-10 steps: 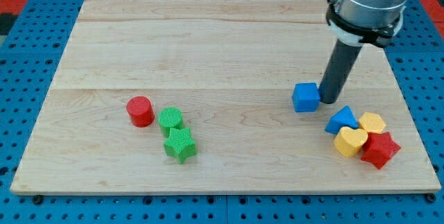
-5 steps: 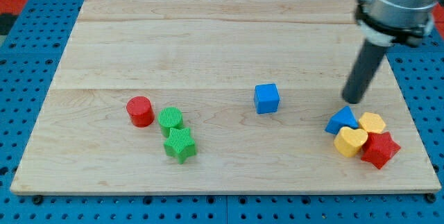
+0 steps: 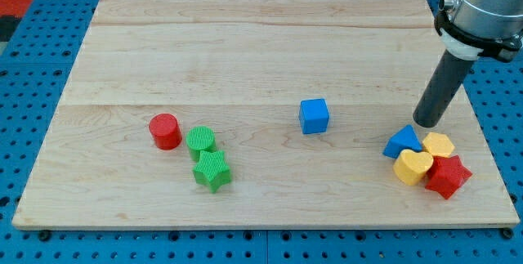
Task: Separate the blue blocks from the yellow blocks
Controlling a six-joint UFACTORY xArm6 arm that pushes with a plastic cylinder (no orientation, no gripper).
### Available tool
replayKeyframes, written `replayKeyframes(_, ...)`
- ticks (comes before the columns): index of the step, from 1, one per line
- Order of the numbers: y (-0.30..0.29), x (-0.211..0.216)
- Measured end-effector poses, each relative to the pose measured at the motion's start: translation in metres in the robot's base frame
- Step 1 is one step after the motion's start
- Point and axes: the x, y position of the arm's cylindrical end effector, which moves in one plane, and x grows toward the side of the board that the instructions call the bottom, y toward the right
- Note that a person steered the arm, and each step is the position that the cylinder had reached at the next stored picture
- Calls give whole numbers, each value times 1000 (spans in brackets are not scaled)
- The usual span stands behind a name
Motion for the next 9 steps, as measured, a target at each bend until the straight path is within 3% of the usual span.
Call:
replayKeyframes(6,-1,37)
replayKeyframes(9,-37,37)
